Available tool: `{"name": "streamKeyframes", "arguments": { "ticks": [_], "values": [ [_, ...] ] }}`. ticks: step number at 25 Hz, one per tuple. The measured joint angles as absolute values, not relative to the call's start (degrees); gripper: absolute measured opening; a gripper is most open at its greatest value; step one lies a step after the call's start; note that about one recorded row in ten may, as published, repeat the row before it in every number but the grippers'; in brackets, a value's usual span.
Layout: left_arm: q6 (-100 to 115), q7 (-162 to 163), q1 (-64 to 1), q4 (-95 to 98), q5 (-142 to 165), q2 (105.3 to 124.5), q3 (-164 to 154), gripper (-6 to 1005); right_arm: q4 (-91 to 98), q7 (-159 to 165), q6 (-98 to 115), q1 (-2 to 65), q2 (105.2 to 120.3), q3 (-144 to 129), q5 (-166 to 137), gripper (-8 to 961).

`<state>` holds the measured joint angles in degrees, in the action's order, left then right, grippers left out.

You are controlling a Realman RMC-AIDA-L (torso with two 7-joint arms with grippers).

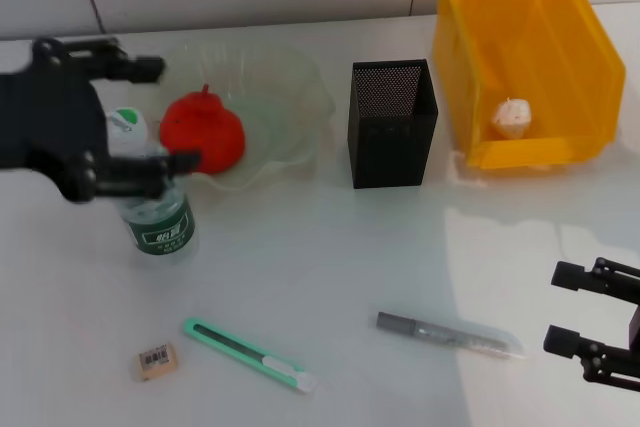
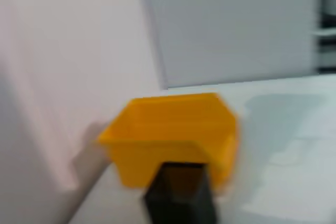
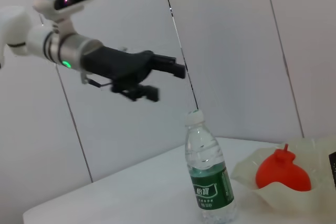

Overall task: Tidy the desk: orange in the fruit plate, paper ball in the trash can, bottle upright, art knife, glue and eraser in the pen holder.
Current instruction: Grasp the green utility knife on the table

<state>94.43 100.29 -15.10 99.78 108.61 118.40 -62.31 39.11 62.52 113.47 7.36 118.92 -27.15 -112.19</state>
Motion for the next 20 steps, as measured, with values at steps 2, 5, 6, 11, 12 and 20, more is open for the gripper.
{"name": "streamKeyframes", "arguments": {
  "ticks": [2, 5, 6, 11, 12, 20],
  "values": [
    [98.82, 101.13, -15.69, 103.87, 108.87, 118.47, -64.93, 805, 39.92, 63.04, 113.80, 7.22, 118.91, -26.75, -111.97, 672],
    [101.48, 103.12, -17.27, 107.23, 111.95, 118.45, -71.59, 804, 40.67, 63.63, 113.91, 7.02, 118.75, -25.34, -111.91, 671],
    [101.60, 103.94, -18.89, 107.53, 116.21, 118.49, -76.08, 804, 40.78, 63.77, 113.96, 6.93, 118.55, -24.35, -111.98, 670],
    [100.17, 105.11, -25.06, 102.77, 128.84, 118.75, -89.89, 797, 40.79, 63.79, 113.99, 6.38, 118.41, -23.22, -112.11, 668],
    [100.17, 105.11, -25.06, 102.77, 128.84, 118.75, -89.89, 793, 40.78, 63.80, 113.98, 6.19, 118.41, -23.08, -112.13, 668],
    [99.06, 105.02, -33.45, 92.10, 138.29, 118.75, -99.53, 756, 40.53, 63.81, 114.01, 5.26, 118.89, -22.70, -112.18, 665]
  ]
}}
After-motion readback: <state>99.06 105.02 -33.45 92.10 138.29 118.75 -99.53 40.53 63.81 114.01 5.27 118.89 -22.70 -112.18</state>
